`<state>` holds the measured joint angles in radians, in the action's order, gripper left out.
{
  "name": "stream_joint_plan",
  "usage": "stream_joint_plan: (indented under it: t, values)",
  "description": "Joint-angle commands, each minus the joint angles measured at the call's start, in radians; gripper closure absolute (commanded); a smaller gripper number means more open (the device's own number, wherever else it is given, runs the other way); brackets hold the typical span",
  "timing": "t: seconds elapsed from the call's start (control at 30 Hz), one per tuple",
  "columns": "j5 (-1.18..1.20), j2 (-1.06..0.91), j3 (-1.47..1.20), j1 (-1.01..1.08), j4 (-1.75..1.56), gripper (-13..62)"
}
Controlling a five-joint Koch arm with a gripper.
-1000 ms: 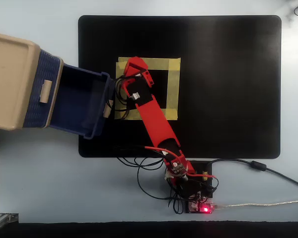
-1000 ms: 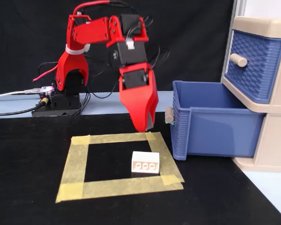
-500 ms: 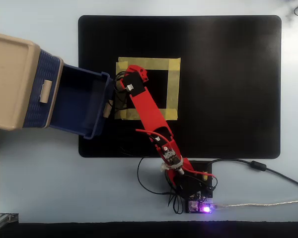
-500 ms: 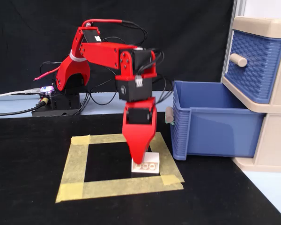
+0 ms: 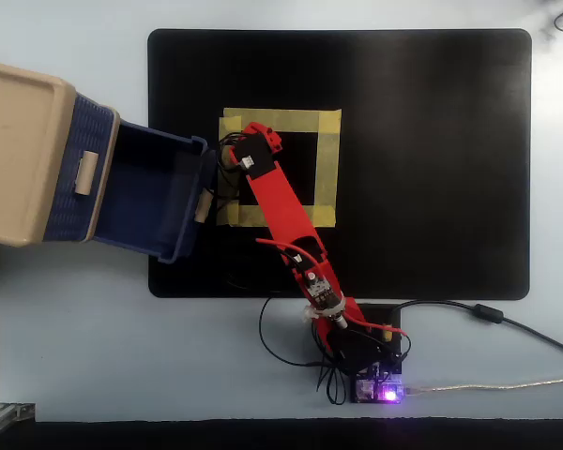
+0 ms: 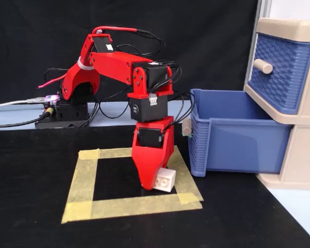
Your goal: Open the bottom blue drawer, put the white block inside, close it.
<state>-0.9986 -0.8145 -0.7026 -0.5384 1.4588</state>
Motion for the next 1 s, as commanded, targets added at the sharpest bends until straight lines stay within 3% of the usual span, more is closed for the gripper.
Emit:
stream_joint_plan:
  t: [0.0,0.17,0.33,0.53,0.83,0.97]
  values:
    - [-0.051,-0.044,0.015,-0.012,-0.117,57.5]
    - [-0.049,-0.15,0.017,0.011,-0.115,57.5]
    - [-0.123,-0.425,0.018,0.069,-0.064,57.5]
    - [-0.678,-0.646,0.031,0.051,-0.046,57.5]
    - [-1.583,-0.561,0.032,-0.385,-0.04,57.1]
    - [-1.721,-0.543,0.026,-0.442,-0.035,57.0]
